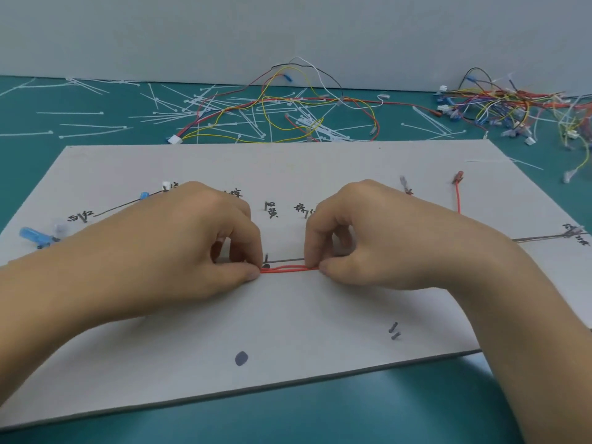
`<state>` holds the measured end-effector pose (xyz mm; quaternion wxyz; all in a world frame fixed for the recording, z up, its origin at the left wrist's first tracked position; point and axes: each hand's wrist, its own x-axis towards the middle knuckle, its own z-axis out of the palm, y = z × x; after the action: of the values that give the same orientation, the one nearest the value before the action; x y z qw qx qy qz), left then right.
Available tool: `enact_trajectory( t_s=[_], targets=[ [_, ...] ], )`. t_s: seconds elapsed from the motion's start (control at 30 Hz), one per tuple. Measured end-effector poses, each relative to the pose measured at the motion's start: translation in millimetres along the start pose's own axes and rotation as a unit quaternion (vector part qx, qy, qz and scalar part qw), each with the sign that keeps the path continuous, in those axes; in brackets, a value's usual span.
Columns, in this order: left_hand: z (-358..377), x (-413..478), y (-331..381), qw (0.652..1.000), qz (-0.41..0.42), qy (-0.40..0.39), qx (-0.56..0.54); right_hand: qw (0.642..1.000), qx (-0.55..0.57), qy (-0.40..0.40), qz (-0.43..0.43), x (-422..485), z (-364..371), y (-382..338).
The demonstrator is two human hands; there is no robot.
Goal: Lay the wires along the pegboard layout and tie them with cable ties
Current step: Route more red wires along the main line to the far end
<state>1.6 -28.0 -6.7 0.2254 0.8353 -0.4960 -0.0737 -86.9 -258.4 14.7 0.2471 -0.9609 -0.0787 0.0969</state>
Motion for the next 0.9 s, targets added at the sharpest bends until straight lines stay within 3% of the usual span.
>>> enact_trajectory(
  t_s=[0.13,0.33,0.5,0.9],
  targets=[
    [5,1,7,0.999,-0.019,0.022,0.022,0.999,-0.036,0.019,-0.003,-2,4,-6],
    [11,0,16,0.983,-0.145,0.101,0.047,0.997,-0.054,0.048,0.009,0,10,-12],
    [22,0,31,0.978,-0.158,0.117,0.067,0.995,-0.049,0.091,-0.012,4,23,-26],
    [28,-7,24,0.976,-0.166,0.141,0.013,0.995,0.017,0.100,-0.006,11,32,-27]
  ],
)
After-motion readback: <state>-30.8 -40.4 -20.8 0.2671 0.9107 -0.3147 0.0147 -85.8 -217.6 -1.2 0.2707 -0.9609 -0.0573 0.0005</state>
